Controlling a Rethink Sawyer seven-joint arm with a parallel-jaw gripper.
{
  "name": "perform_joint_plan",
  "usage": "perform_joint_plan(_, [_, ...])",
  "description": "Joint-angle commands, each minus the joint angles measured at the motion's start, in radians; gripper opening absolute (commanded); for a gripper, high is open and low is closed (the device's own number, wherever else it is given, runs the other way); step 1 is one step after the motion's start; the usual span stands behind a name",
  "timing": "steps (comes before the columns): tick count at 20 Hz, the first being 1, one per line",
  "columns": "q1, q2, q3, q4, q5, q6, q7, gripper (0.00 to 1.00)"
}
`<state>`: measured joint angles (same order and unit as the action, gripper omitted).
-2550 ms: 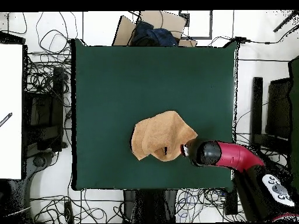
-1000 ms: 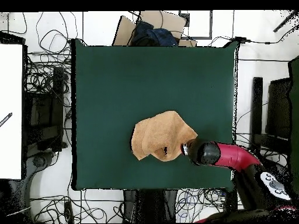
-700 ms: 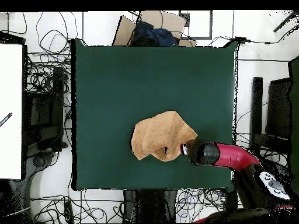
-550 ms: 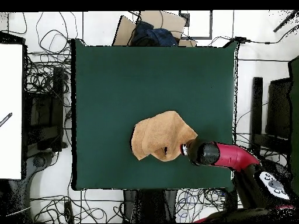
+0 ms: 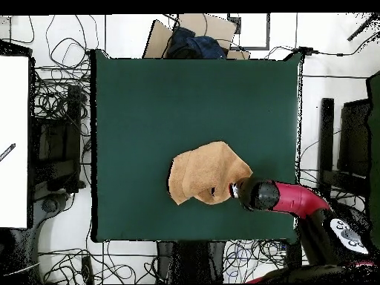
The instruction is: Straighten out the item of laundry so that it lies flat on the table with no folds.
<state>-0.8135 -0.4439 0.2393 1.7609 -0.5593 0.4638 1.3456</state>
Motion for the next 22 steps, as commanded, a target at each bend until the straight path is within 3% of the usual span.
perform_joint_plan(1, [0.004,0.041,0.015,-0.058,-0.076,-0.091,0.037,0.00])
perform_joint_plan(11, [0.023,0.028,-0.008,-0.046,-0.075,-0.102,0.071,0.00])
perform_joint_plan(14, [0.023,-0.030,-0.020,0.012,-0.058,-0.096,0.097,0.00])
perform_joint_plan(18, [0.024,-0.215,-0.014,0.127,0.000,0.001,0.091,0.00])
perform_joint_plan(22, [0.011,-0.276,0.012,0.159,0.027,0.044,0.065,0.00])
